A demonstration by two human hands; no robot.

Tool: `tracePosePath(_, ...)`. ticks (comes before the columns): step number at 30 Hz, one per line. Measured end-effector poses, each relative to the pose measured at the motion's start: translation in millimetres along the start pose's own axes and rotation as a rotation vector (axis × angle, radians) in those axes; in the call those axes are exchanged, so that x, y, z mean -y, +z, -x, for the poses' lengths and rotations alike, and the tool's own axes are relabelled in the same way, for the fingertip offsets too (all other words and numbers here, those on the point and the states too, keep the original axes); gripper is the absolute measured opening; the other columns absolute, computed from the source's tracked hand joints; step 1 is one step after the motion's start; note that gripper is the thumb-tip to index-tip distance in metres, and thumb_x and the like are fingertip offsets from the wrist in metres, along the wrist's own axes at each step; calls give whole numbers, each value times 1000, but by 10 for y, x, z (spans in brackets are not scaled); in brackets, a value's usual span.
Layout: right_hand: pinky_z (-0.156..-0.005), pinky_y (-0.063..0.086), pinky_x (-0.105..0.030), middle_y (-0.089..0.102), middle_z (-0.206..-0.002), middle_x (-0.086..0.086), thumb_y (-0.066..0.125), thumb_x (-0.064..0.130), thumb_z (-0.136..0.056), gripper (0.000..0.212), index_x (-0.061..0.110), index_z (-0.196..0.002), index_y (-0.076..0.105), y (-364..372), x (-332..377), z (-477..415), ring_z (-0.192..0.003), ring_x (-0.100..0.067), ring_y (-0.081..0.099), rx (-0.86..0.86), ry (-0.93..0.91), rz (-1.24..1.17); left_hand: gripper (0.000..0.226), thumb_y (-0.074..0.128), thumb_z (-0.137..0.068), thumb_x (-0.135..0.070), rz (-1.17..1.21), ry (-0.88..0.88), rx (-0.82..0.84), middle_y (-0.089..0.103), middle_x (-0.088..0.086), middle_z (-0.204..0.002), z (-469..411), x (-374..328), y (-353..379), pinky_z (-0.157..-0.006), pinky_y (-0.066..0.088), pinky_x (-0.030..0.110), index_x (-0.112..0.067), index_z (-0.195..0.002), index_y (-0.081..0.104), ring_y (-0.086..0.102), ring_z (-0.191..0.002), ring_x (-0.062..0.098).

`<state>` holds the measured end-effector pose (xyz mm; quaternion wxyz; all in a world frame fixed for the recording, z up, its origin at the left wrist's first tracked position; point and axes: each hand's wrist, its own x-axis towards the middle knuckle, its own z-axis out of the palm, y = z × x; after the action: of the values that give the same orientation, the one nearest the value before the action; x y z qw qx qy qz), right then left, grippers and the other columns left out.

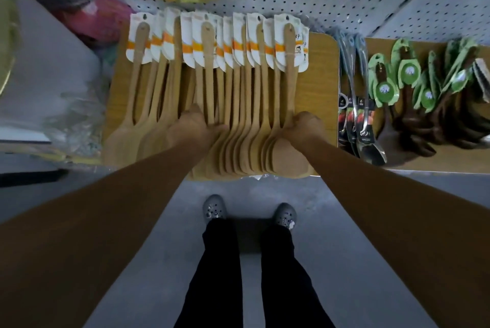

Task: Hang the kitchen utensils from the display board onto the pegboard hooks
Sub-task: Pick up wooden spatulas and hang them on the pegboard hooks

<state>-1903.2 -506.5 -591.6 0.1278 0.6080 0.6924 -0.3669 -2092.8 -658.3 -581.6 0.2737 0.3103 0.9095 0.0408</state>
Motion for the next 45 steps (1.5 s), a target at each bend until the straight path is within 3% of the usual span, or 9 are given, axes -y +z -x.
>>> tracePosePath(6,-59,38,-24,67,-85,-5,75,33,-82,28,9,-98,73,10,-113,-93,-81,-23,61,-57,-4,-11,47,55,-85,-59,201,-49,-118,62,5,-99,-28,19,180,-81,54,50,-23,-109,38,64,-87,28)
tracePosePath(11,-47,34,-18,61,-66,7,77,28,-83,10,19,-81,74,-156,-195,-37,-61,-6,55,-23,16,-106,25,58,-91,-37,188,-78,-171,62,2,-90,-31,-10,55,-83,53,48,-20,-106,46,63,-82,26)
tracePosePath(15,-45,36,-11,59,-68,11,76,23,-85,15,27,-74,67,-249,-172,73,-66,-7,57,41,48,-263,27,57,-90,-33,223,-98,-78,64,5,-98,-45,124,-131,-86,52,42,-19,-114,58,61,-87,25)
tracePosePath(18,-61,50,-15,63,-79,5,79,20,-84,12,23,-85,67,-260,-167,159,-69,-9,59,81,115,-383,31,62,-82,-40,279,-112,-65,64,0,-101,-80,232,-172,-76,48,32,-24,-109,62,57,-87,19)
tracePosePath(22,-88,56,-33,66,-91,-5,80,18,-82,13,18,-92,71,-221,-220,219,-87,-20,64,91,172,-450,39,63,-87,-49,245,-86,-20,63,2,-96,-59,200,-155,-79,50,34,-20,-112,62,59,-87,23)
tracePosePath(26,-80,56,-28,64,-83,-2,80,15,-82,38,17,-118,70,-141,-289,265,-74,-15,64,74,169,-532,31,58,-88,-42,234,-44,-8,72,5,-106,-78,206,-123,-85,55,38,-26,-114,67,66,-95,28)
tracePosePath(33,-88,60,-43,75,-99,-13,82,4,-75,24,24,-82,72,-102,-366,389,-92,-31,73,59,225,-649,45,72,-87,-27,524,-171,-53,65,7,-126,-45,278,-154,-92,42,24,-11,-128,61,60,-115,22)
tracePosePath(39,-80,62,-35,75,-99,-13,82,3,-78,29,7,-106,73,-210,-383,594,-89,-28,74,110,139,-710,47,76,-84,-25,645,-168,-46,64,8,-124,140,373,-245,-95,43,25,-10,-126,62,59,-115,22)
tracePosePath(45,-90,59,-37,77,-94,-11,74,-2,-83,26,7,-107,70,-385,-483,992,-89,-22,74,84,89,-848,49,75,-86,-24,803,-167,3,64,5,-123,482,379,-405,-105,45,35,-12,-131,60,58,-116,21)
